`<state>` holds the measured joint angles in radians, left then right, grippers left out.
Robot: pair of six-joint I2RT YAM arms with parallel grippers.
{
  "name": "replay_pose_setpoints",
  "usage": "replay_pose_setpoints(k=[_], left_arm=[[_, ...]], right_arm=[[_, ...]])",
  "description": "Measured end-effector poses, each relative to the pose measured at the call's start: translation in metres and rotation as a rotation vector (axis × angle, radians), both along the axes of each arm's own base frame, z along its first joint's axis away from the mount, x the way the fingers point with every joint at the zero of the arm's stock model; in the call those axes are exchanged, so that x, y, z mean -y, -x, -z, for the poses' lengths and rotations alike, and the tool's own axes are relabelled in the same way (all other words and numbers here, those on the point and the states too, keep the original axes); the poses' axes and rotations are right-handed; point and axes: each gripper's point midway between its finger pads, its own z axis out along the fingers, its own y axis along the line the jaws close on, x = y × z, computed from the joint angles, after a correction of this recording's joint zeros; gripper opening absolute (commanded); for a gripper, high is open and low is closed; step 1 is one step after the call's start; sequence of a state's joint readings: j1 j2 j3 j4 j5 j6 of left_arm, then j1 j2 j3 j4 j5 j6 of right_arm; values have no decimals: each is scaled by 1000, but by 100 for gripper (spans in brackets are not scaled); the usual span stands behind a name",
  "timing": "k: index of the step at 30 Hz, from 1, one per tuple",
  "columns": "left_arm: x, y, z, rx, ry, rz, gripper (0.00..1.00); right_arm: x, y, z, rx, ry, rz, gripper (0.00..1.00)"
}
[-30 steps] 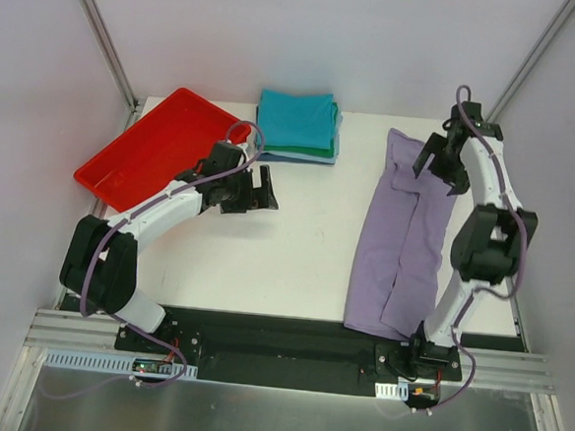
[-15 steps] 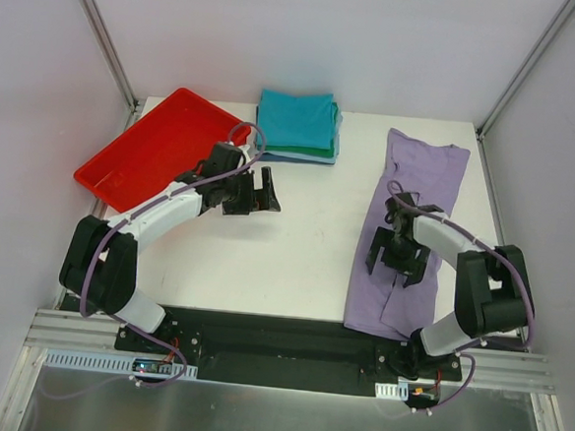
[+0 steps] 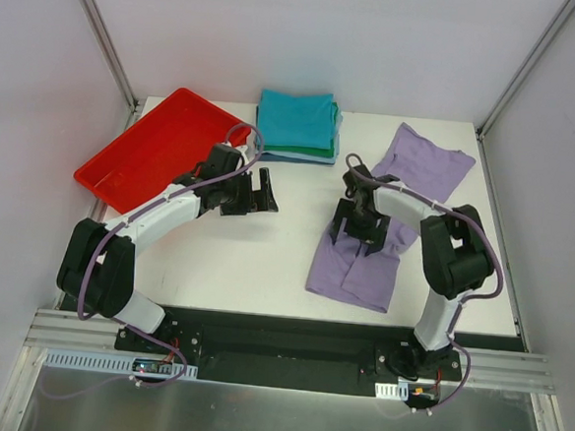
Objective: Fold and stack the t-shirts
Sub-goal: Rotate the tshirt 100 degrees, then grab the bottom of the folded rectangular tshirt with both arms
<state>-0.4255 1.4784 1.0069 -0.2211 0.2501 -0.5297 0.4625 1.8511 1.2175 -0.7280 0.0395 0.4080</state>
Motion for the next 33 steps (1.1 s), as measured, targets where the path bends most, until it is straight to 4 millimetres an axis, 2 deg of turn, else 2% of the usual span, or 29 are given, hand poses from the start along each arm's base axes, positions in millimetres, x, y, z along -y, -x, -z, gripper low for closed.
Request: replay_pose_setpoints(k=[4,8,12,15,19,24,27,30,33], left_arm=[[0,1,1,-1,-1,6,99],[5,5,0,-9,18,38,99],[20,12,5,-57,60,109,99],[42,23,12,-94,73,183,99],[73,49,22,-138,78,294,99],[96,80,41,-204,49,366,90],[103,98,62,-271,6,376,85],[106,116,79,-340,-27,377,79],[113,123,79,-352,-28,381,69]], right_arm=[[-11,-7,-5,51,-4,-22,96],[-17,-1,-33,162,-38,-65,96],[-8,22,-81,347,-128,-68,96],[9,47,-93,422,-174,-34,96],[33,87,-69,359,-149,15,98],[59,135,-25,196,-59,48,96],[65,146,-13,159,-35,58,91],[66,145,-6,147,-19,66,82],[64,142,1,126,-8,64,71]])
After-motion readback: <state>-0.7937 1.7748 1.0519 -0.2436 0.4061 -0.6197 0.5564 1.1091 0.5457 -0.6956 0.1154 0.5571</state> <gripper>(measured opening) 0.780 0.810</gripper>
